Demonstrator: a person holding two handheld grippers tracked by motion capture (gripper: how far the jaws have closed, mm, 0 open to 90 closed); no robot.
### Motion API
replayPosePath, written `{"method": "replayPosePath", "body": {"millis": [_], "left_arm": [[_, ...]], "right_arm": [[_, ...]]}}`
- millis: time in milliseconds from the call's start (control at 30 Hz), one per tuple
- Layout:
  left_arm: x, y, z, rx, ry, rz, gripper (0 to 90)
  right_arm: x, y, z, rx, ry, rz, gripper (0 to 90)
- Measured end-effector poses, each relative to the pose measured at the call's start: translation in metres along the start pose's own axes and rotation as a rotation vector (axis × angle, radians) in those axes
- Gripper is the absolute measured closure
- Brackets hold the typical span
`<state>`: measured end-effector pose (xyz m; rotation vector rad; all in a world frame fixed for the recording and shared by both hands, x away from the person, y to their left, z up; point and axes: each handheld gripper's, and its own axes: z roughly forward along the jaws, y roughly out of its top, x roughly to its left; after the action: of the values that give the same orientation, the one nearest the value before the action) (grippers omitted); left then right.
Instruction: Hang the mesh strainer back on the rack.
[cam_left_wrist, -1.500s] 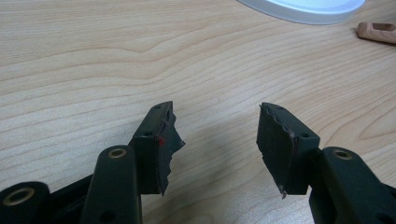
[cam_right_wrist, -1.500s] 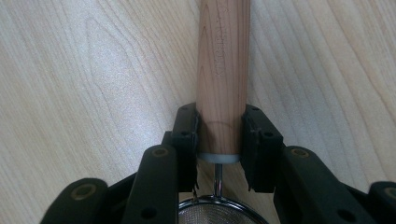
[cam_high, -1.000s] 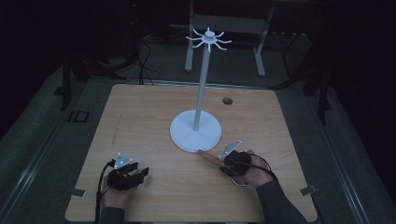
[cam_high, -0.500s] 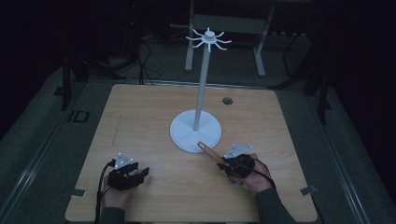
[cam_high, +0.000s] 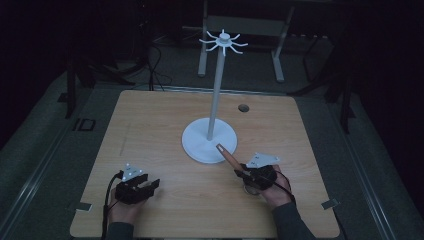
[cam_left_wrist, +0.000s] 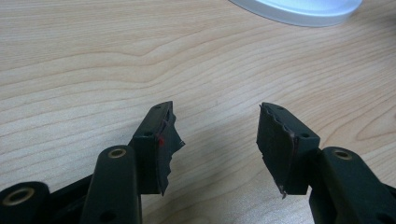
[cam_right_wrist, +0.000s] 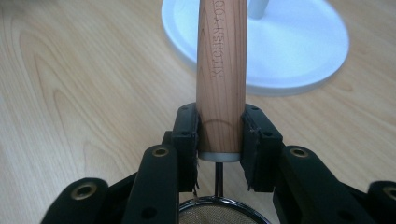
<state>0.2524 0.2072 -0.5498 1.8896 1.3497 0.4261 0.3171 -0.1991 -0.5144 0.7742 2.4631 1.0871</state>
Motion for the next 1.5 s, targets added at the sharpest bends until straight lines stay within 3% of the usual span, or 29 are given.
{"method": "replayPosePath", "body": {"millis": [267, 1500], "left_arm": [[0.0, 0.0, 0.0, -0.003, 0.001, -0.001, 46.5], [0.0, 0.0, 0.001, -0.007, 0.001, -0.004, 46.2]], "right_arm": [[-0.003, 0.002, -0.008, -0.079, -0.021, 0.034, 69.4], [-0.008, 0.039, -0.03, -0.227, -0.101, 0.081, 69.4]]}}
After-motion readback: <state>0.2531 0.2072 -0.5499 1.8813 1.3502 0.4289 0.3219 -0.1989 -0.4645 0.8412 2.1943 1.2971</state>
